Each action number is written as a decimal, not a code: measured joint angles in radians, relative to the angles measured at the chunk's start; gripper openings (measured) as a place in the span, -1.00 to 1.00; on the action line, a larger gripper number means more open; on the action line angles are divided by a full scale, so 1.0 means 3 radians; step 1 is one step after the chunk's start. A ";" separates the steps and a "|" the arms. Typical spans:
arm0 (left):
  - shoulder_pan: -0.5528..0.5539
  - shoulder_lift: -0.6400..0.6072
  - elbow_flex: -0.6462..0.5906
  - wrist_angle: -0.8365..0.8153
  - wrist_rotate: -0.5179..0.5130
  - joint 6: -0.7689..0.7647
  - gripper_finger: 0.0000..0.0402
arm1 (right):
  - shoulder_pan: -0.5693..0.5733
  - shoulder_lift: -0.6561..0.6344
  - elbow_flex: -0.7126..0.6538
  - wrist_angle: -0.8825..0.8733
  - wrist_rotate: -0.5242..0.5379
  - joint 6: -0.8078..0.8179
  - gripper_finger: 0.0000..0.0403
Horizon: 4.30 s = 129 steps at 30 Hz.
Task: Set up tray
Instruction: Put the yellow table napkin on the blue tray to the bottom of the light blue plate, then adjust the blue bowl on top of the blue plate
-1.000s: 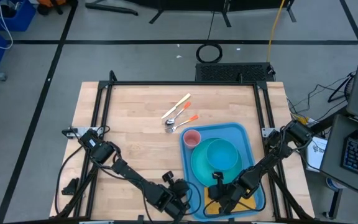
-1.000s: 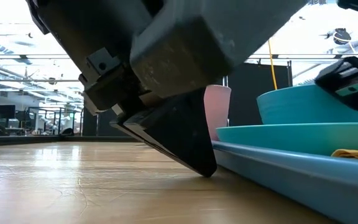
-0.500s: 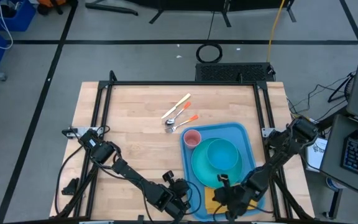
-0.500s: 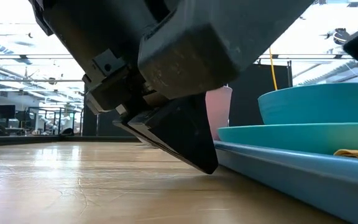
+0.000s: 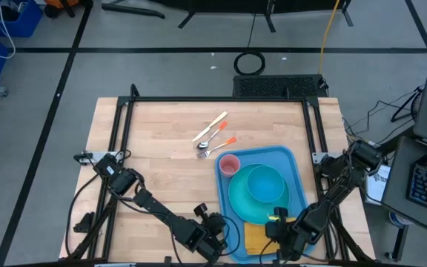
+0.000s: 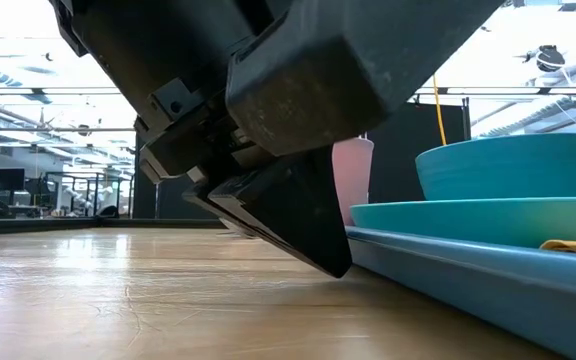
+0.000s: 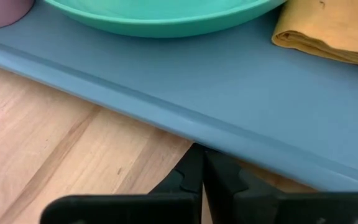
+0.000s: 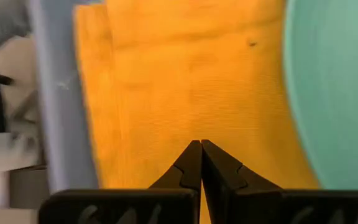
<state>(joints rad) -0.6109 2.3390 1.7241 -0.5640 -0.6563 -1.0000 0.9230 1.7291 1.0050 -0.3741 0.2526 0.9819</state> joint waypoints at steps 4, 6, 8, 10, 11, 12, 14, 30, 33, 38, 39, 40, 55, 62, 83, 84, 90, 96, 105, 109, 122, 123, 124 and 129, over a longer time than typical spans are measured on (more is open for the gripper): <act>0.0000 -0.0001 0.0000 0.0002 -0.0001 0.0003 -0.96 | -0.0063 0.0111 0.0000 0.0023 -0.0159 0.0013 -1.00; 0.0000 -0.0001 0.0000 0.0005 -0.0002 0.0003 -0.98 | -0.0094 0.0149 -0.0025 0.0100 -0.0193 -0.0028 -1.00; 0.0000 -0.0001 0.0000 0.0005 -0.0004 0.0004 -0.96 | -0.0124 0.0155 -0.0084 0.0283 -0.0222 -0.0106 -1.00; 0.0000 -0.0001 0.0000 0.0005 -0.0001 0.0005 -0.93 | -0.0154 0.0161 -0.0131 0.0500 -0.0218 -0.0179 -1.00; 0.0000 -0.0001 0.0000 0.0005 -0.0003 0.0005 -0.93 | -0.0168 0.0162 -0.0142 0.0533 -0.0223 -0.0204 -1.00; 0.0000 -0.0001 0.0000 0.0009 -0.0003 0.0005 -0.93 | -0.0173 0.0163 -0.0144 0.0547 -0.0231 -0.0245 -1.00; 0.0000 -0.0001 0.0000 0.0015 -0.0003 0.0014 -0.97 | -0.0181 0.0166 -0.0144 0.0569 -0.0223 -0.0308 -1.00; 0.0001 -0.0001 0.0000 0.0060 -0.0028 0.0017 -0.94 | -0.0172 -0.0051 -0.0163 0.0528 0.0042 -0.0546 -1.00; 0.0001 -0.0001 0.0000 0.0061 -0.0032 0.0027 -0.92 | -0.0172 -0.0096 -0.0163 0.0532 0.0035 -0.0560 -1.00; 0.0001 -0.0001 0.0000 0.0059 -0.0032 0.0029 -0.98 | -0.0170 -0.0229 -0.0161 0.0526 0.0057 -0.0631 -1.00; 0.0001 -0.0001 0.0000 0.0058 -0.0032 0.0032 -0.98 | -0.0170 -0.0273 -0.0161 0.0490 0.0113 -0.0637 -1.00; 0.0001 -0.0001 0.0000 0.0058 -0.0032 0.0036 -0.96 | -0.0170 -0.0320 -0.0161 0.0479 0.0131 -0.0659 -1.00; 0.0000 -0.0001 0.0000 0.0070 -0.0079 0.0010 -0.91 | -0.0477 -0.0884 -0.0155 -0.0276 0.0917 -0.0816 -1.00; 0.0000 -0.0001 0.0000 0.0079 -0.0084 0.0007 -0.98 | -0.0664 -0.0886 -0.0155 -0.0427 0.1094 -0.0883 -1.00; 0.0004 -0.0001 0.0000 0.0154 -0.0093 0.0052 -0.96 | -0.0926 -0.0918 -0.0149 -0.0791 0.0524 -0.0520 -1.00; 0.0004 -0.0001 0.0000 0.0154 -0.0095 0.0049 -0.98 | -0.0926 -0.0918 -0.0149 -0.0761 0.0494 -0.0521 -1.00; 0.0004 -0.0001 0.0000 0.0153 -0.0109 0.0036 -0.91 | -0.0927 -0.0918 -0.0150 -0.0603 0.0446 -0.0590 -1.00; 0.0004 -0.0001 0.0001 0.0153 -0.0109 0.0035 -0.98 | -0.0928 -0.0918 -0.0150 -0.0465 0.0346 -0.0667 -1.00; 0.0004 -0.0001 0.0000 0.0153 -0.0112 0.0025 -0.92 | -0.0928 -0.0918 -0.0150 -0.0343 0.0247 -0.0799 -1.00; 0.0004 -0.0001 0.0001 0.0153 -0.0112 0.0025 -0.98 | -0.0933 -0.0920 -0.0150 -0.0419 0.0293 -0.0689 -1.00; 0.0003 -0.0001 0.0001 0.0154 -0.0123 0.0028 -0.98 | -0.0940 -0.0906 -0.0150 -0.0351 0.0169 -0.0668 -1.00; 0.0004 -0.0001 0.0001 0.0153 -0.0123 0.0028 -0.98 | -0.0940 -0.0906 -0.0150 -0.0333 0.0168 -0.0686 -1.00; 0.0003 -0.0001 0.0001 0.0153 -0.0124 0.0028 -0.97 | -0.0940 -0.0906 -0.0150 -0.0312 0.0167 -0.0690 -1.00; 0.0004 -0.0001 0.0001 0.0151 -0.0133 0.0011 -0.89 | -0.0940 -0.0906 -0.0151 -0.0251 0.0110 -0.0703 -1.00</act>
<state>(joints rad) -0.6098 2.3386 1.7245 -0.5186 -0.6964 -0.9966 0.6411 1.4574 0.9596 -0.4495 0.2855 0.7710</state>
